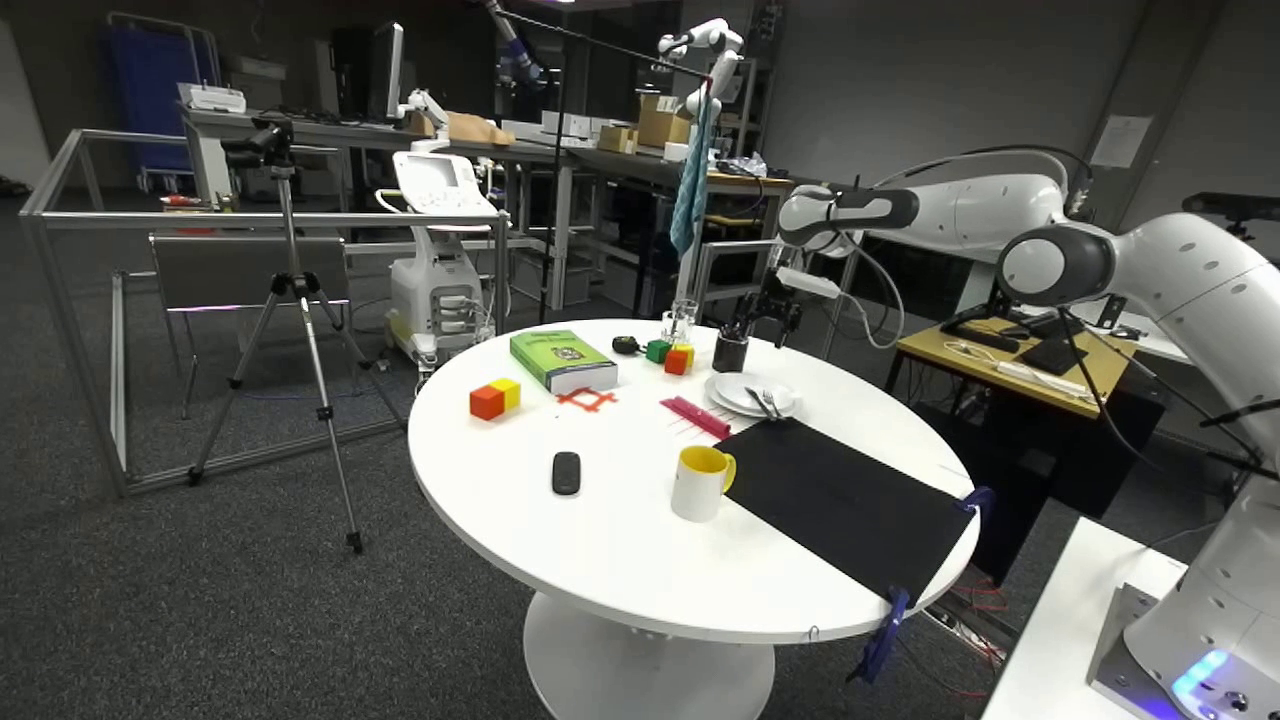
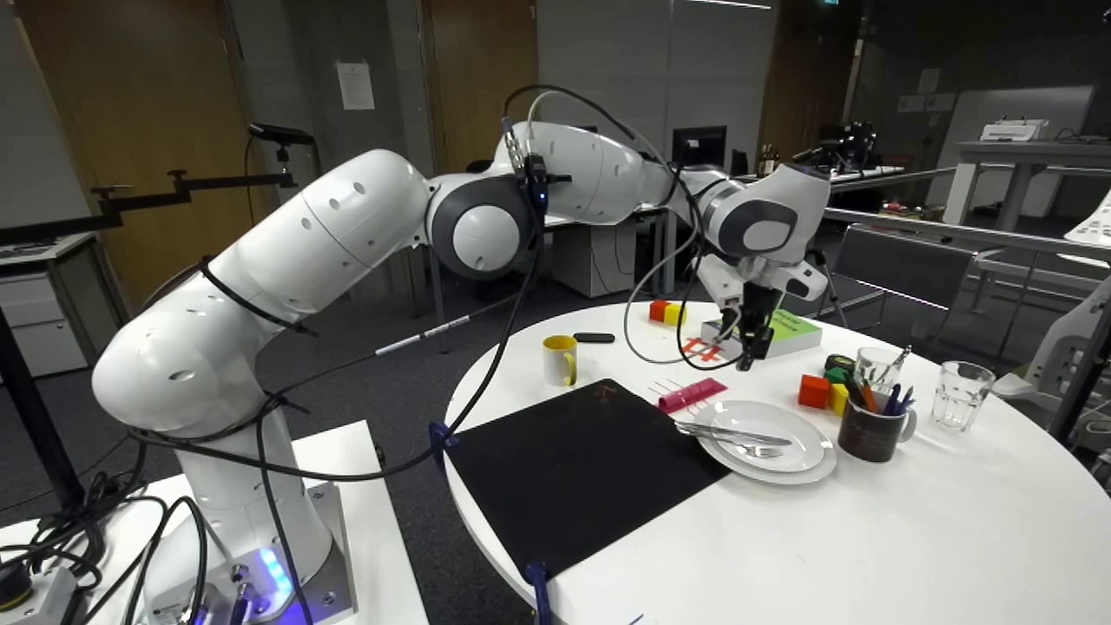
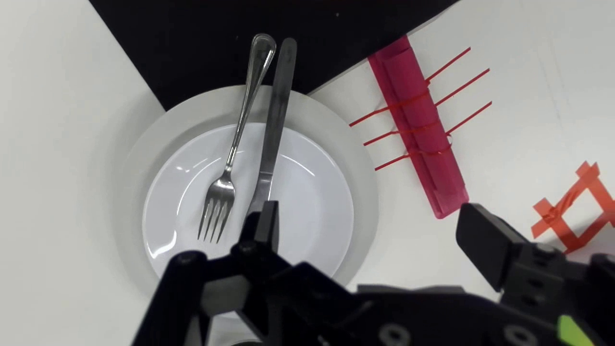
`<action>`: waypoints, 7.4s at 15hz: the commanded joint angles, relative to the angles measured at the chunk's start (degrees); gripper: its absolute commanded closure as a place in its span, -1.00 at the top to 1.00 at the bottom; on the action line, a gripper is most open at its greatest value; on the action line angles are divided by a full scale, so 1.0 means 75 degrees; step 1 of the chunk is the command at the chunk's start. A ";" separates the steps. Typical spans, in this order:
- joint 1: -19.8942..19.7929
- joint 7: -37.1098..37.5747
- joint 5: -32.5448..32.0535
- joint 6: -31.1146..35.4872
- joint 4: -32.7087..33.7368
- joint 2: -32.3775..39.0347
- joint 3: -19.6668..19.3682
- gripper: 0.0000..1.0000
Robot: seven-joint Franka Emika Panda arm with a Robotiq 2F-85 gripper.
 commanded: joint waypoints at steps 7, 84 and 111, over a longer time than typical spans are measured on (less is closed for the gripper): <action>0.0152 -0.1459 -0.0125 0.0198 -0.3484 -0.2695 -0.0016 1.00; 0.0986 -1.4695 0.5164 0.6034 -1.1112 -0.5501 0.0842 1.00; 0.1309 -1.5783 0.6116 0.6973 -1.0488 -0.4482 0.1654 1.00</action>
